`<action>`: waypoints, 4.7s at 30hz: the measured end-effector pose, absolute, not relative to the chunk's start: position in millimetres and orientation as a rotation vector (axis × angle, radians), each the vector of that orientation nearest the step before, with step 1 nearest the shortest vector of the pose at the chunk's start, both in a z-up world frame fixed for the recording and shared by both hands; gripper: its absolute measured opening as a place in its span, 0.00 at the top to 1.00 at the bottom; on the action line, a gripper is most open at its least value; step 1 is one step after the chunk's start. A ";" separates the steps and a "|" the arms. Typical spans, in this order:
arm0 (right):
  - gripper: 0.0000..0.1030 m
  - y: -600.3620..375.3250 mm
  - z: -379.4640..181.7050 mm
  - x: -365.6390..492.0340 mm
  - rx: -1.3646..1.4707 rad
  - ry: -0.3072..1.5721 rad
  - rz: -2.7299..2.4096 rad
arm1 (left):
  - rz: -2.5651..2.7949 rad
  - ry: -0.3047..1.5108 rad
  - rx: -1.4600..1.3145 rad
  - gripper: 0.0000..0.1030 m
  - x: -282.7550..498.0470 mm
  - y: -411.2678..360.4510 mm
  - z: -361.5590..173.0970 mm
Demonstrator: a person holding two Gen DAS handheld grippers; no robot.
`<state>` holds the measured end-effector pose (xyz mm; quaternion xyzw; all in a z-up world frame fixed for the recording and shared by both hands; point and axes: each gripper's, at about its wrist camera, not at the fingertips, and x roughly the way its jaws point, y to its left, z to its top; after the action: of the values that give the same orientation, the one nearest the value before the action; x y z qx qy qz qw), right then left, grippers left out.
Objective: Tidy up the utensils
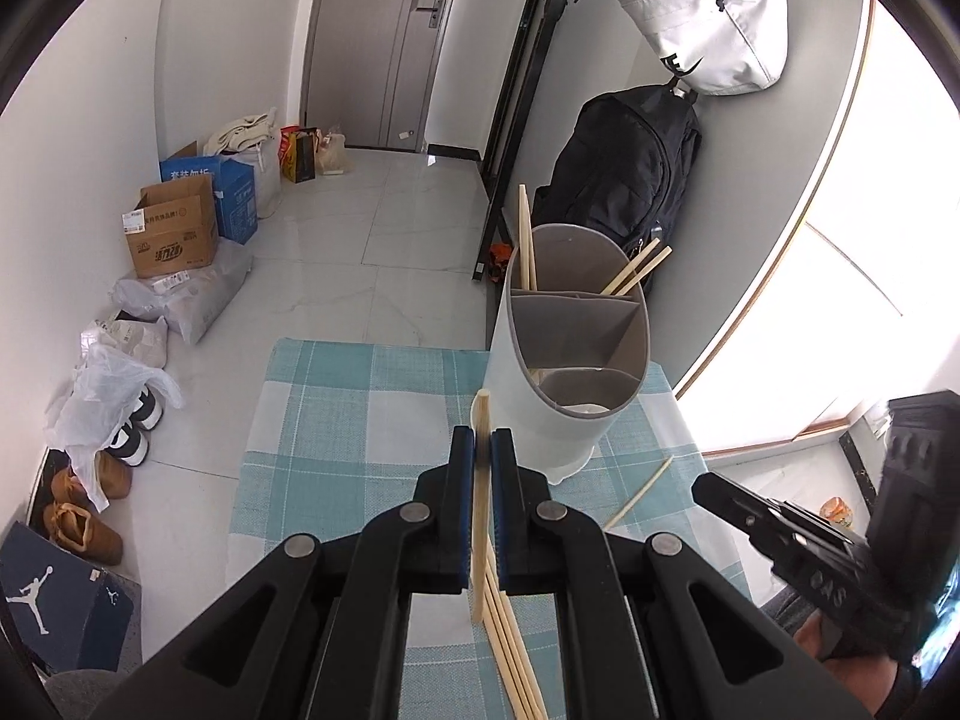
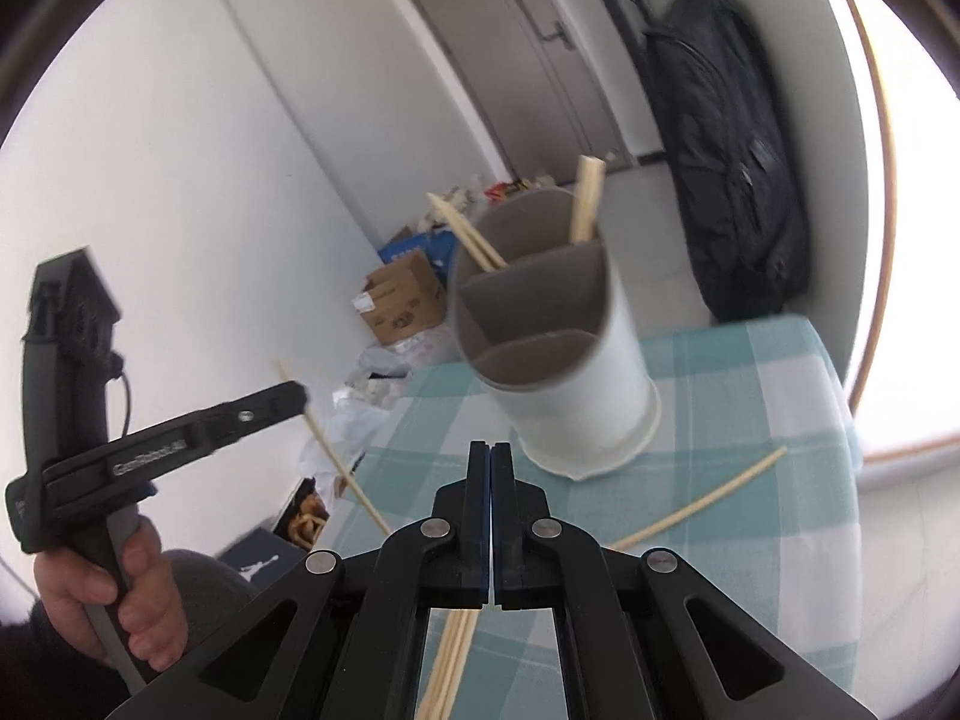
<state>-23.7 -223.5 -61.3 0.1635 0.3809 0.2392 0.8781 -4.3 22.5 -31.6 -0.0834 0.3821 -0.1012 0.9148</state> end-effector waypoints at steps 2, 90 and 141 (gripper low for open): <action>0.97 -237.3 -71.4 -14.9 0.393 0.855 0.449 | -0.216 0.787 -0.177 0.99 -4.1 23.5 -31.9; 0.95 -82.0 -153.9 8.2 -0.751 1.076 1.116 | -0.252 0.777 -0.325 0.98 5.2 76.6 -46.7; 0.95 -203.8 115.1 85.0 0.298 0.232 0.502 | -0.380 0.667 -0.177 0.99 54.9 14.3 110.7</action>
<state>85.0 -203.8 115.1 0.1466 0.1140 0.2470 0.9511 54.9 14.3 110.7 -0.0860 0.3251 -0.1851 0.9234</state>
